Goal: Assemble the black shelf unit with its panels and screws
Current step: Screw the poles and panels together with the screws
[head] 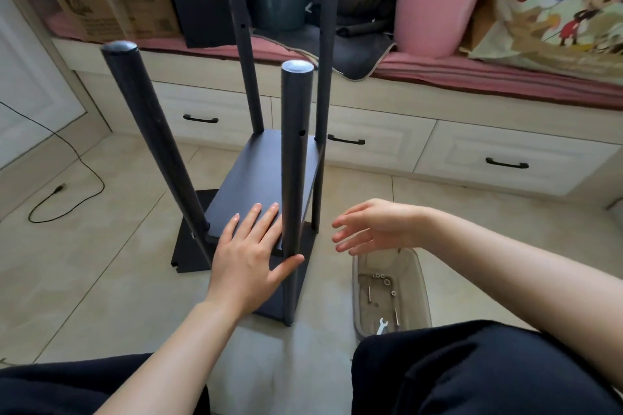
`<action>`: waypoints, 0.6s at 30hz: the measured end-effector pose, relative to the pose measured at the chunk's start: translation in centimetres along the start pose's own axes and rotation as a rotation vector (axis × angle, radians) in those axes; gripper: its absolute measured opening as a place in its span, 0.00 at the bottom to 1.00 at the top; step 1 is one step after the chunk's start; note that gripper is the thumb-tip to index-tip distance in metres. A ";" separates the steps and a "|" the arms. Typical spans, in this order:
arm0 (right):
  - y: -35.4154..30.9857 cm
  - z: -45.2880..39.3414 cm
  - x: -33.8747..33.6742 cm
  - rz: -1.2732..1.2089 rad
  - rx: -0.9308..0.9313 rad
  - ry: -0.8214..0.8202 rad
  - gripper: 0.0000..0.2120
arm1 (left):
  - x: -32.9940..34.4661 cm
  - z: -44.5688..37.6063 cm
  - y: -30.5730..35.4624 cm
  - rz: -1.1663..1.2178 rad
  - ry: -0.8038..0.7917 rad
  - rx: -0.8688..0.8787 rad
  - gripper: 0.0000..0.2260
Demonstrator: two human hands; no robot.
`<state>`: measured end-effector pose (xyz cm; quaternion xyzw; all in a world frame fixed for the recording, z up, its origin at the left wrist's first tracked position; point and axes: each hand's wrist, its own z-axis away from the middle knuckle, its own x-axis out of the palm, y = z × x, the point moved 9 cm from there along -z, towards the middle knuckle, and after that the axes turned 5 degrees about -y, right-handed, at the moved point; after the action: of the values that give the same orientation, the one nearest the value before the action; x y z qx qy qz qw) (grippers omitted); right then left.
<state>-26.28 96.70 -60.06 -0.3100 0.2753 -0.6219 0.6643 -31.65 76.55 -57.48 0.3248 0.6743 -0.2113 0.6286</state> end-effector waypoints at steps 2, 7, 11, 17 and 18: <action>2.2 0.1 -2.3 0.015 0.014 0.045 0.12 | -0.3 0.0 0.4 0.005 0.024 0.006 0.35; 10.3 -1.1 -6.7 0.072 0.115 0.198 0.11 | -0.6 0.1 0.8 0.003 0.107 0.037 0.32; 14.6 -3.7 -8.4 0.097 0.127 0.281 0.09 | -0.4 -0.1 0.8 -0.024 0.168 0.043 0.31; 18.5 -8.3 -11.2 0.265 0.158 0.440 0.09 | -0.4 -0.6 2.4 -0.021 0.249 0.022 0.28; 19.1 -9.2 -11.6 0.325 0.170 0.442 0.10 | -0.4 -0.7 2.6 -0.024 0.263 0.019 0.28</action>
<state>-21.54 108.31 -80.71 -0.0622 0.4064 -0.5806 0.7028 -30.29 78.76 -56.70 0.3476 0.7526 -0.1808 0.5292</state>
